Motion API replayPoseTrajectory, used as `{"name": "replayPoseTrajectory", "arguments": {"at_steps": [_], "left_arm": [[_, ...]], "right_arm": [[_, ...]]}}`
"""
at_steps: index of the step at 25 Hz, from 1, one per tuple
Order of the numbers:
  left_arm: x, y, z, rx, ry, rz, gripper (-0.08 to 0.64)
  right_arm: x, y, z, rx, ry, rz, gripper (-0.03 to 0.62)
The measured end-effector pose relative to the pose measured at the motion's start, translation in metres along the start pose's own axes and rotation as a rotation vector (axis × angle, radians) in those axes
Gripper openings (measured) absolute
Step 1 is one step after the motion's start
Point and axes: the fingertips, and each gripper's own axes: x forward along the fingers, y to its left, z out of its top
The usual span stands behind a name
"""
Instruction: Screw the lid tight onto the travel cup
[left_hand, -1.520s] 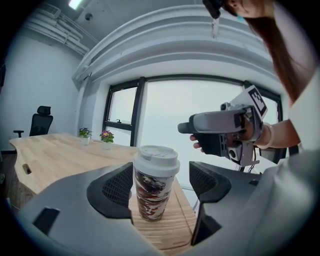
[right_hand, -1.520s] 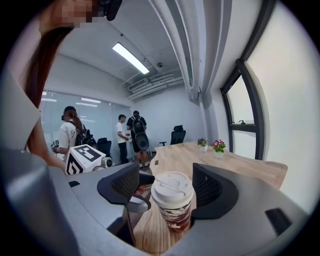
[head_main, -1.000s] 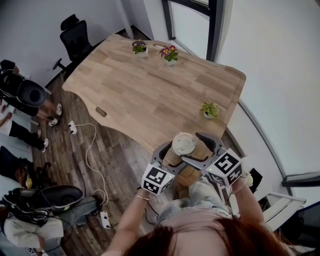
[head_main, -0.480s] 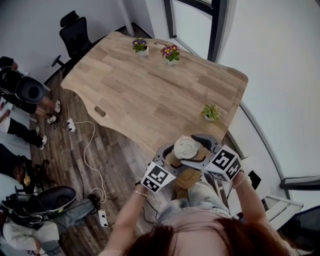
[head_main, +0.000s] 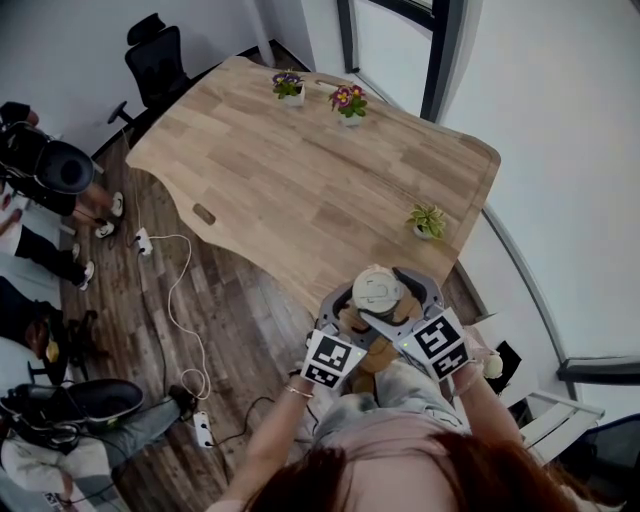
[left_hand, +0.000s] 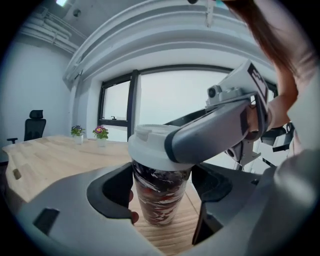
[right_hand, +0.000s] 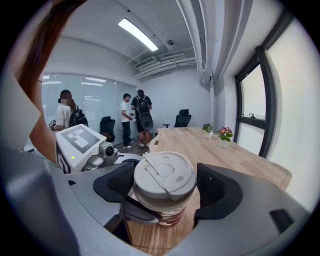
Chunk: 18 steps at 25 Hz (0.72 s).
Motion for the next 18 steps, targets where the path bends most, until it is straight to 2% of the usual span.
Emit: {"name": "replayPoseTrajectory", "arguments": {"at_steps": [2, 4, 9, 12, 15, 18], "left_arm": [[0.0001, -0.0001, -0.0003, -0.016, -0.001, 0.024, 0.353], [-0.0008, -0.0001, -0.0011, -0.016, 0.001, 0.012, 0.353], [-0.0026, -0.0014, -0.0031, 0.045, 0.035, -0.146, 0.353], [-0.0014, -0.0035, -0.0037, 0.082, 0.061, -0.228, 0.353], [-0.0007, -0.0036, -0.0016, 0.078, 0.056, -0.220, 0.353], [0.0008, -0.0019, 0.0006, 0.049, 0.029, -0.140, 0.353]], "right_arm": [[0.0002, 0.0009, 0.0009, 0.005, -0.005, -0.028, 0.362], [-0.0008, 0.0025, 0.0017, 0.020, -0.013, -0.001, 0.362], [-0.0051, 0.0041, 0.0006, -0.014, 0.035, 0.161, 0.362], [-0.0039, 0.0023, -0.0025, -0.048, 0.071, 0.216, 0.362], [-0.0037, 0.0013, -0.0012, -0.049, 0.058, 0.205, 0.361], [-0.0043, -0.0020, -0.0001, -0.009, 0.018, 0.119, 0.360]]}}
